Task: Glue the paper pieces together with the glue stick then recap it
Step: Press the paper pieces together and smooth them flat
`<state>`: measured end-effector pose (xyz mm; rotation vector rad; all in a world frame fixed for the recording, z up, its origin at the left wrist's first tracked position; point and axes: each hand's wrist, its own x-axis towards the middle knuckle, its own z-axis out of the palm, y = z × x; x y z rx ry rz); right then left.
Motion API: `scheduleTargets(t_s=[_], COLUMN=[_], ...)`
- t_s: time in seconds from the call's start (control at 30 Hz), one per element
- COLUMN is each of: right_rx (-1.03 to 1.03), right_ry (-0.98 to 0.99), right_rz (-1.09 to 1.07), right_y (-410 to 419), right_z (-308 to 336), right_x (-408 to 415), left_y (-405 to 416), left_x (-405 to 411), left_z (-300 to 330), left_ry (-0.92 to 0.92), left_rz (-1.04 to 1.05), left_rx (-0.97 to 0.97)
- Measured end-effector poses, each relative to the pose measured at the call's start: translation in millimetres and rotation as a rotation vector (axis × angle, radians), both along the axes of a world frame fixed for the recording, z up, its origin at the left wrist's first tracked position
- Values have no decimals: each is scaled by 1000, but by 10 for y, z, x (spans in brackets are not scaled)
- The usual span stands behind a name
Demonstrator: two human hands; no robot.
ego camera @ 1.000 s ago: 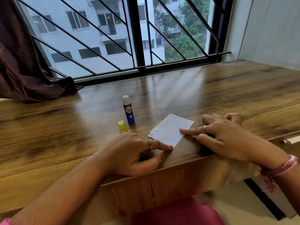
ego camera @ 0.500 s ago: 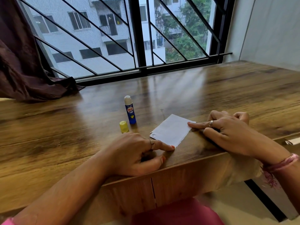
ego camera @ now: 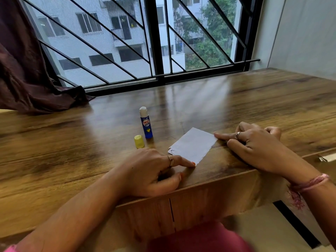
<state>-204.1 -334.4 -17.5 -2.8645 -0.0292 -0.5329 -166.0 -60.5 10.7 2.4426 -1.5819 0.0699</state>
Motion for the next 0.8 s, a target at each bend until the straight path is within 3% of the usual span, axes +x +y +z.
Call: scheduleTargets(t_s=[0.43, 0.8], right_rx=[151, 76], right_ry=[-134, 39], right_rz=[233, 528], right_y=[-4, 7], right_z=[16, 58], right_x=[-197, -210], left_y=[35, 73], left_x=[103, 138], left_z=[-90, -138], left_ry=[-124, -244], left_rz=[249, 358], left_rx=[-109, -52])
